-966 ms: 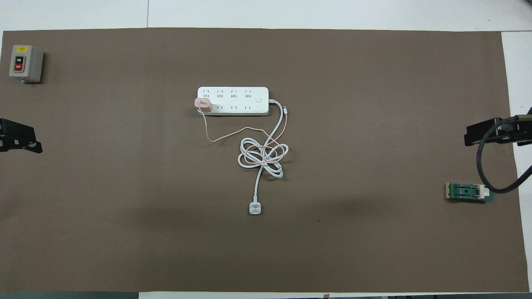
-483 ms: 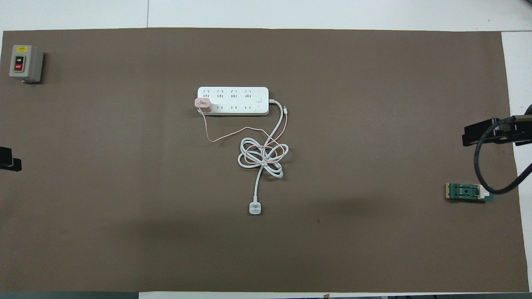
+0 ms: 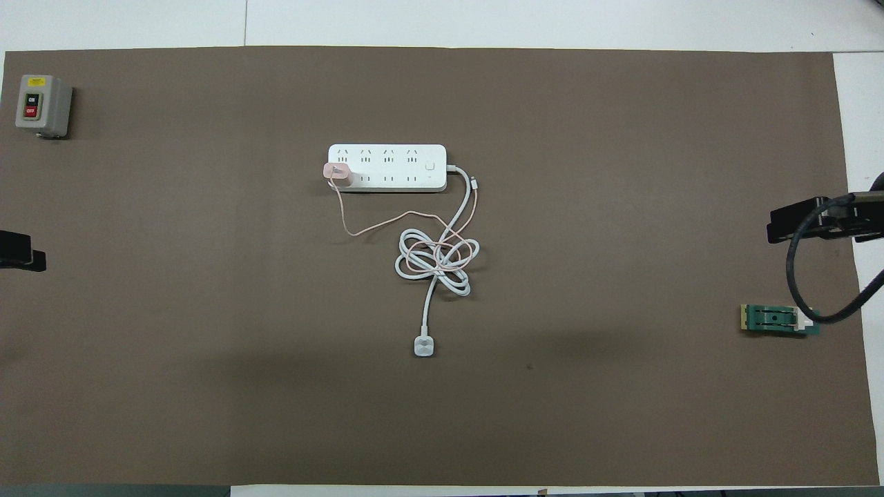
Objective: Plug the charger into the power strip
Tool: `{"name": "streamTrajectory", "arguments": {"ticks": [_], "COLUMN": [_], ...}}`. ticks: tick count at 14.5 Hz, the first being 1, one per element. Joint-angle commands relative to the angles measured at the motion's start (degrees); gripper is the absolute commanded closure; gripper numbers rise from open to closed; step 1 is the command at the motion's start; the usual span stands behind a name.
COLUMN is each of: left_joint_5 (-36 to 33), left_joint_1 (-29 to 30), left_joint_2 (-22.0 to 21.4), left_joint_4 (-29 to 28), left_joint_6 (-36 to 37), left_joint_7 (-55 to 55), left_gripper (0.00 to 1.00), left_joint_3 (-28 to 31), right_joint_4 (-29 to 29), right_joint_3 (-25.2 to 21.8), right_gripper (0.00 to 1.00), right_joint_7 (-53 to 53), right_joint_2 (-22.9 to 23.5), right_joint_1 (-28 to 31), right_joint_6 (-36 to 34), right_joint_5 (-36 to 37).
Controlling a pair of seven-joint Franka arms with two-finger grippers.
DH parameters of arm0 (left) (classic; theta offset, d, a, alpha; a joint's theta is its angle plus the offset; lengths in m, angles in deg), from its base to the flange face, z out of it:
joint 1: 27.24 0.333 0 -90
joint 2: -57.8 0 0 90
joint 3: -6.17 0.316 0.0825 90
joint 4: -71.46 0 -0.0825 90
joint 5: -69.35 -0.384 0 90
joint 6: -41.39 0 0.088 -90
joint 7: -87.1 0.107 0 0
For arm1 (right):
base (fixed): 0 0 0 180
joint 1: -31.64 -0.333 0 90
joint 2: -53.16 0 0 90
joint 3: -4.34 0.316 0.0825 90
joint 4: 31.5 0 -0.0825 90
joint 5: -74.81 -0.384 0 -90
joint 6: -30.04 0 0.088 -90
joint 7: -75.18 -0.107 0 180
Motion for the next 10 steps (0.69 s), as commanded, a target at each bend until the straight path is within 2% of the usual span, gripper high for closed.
{"name": "streamTrajectory", "arguments": {"ticks": [1, 10], "left_joint_5": [0.84, 1.98], "left_joint_1": [-0.17, -1.23], "left_joint_2": [2.93, 6.54], "left_joint_4": [2.99, 4.67], "left_joint_6": [-1.37, -0.41], "left_joint_7": [1.19, 1.37], "left_gripper": [0.00, 0.00], "left_joint_3": [-0.62, -0.53], "right_joint_4": [-0.67, -0.67], "right_joint_3": [0.26, 0.26], "right_gripper": [0.00, 0.00], "right_joint_7": [-0.19, -0.28], "right_joint_2": [-0.85, -0.85], "right_joint_1": [0.09, 0.18], "right_joint_6": [0.70, 1.14], "right_joint_5": [-0.91, -0.91]}}
